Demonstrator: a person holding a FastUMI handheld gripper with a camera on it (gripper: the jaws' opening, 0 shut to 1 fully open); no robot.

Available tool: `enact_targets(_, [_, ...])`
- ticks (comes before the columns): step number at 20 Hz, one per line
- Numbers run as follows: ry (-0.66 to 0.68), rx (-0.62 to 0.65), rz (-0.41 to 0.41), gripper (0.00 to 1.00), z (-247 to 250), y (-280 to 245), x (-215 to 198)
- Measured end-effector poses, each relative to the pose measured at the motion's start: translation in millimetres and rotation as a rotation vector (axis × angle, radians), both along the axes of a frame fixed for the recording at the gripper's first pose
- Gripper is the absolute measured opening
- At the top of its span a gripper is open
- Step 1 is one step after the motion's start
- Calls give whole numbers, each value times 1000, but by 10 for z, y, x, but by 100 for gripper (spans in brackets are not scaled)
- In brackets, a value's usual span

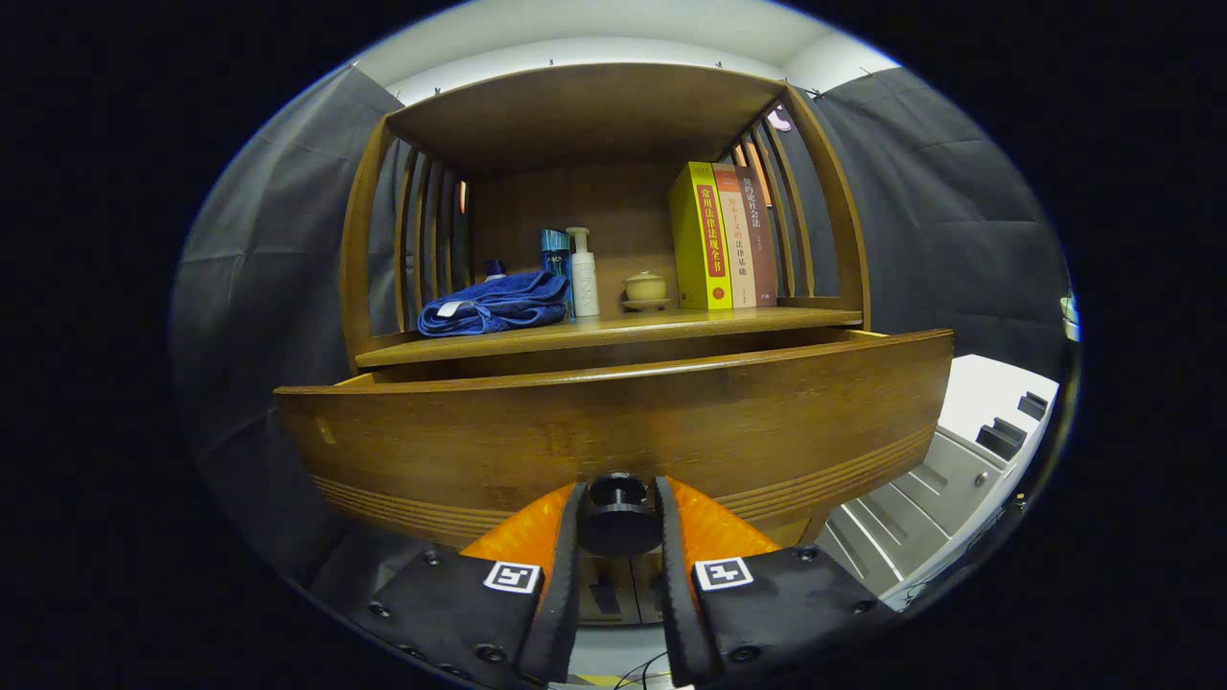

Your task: Pull open the drawer, take out the items inside it, and place them on the countertop above the cabinet.

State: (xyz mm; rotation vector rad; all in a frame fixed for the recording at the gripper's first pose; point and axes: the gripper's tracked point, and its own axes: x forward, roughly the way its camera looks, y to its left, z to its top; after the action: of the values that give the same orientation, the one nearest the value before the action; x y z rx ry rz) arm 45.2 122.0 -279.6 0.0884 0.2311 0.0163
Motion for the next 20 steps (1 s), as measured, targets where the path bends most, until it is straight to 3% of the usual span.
enact_targets(20, [11, -53, 34, 45, -114, 27, -120])
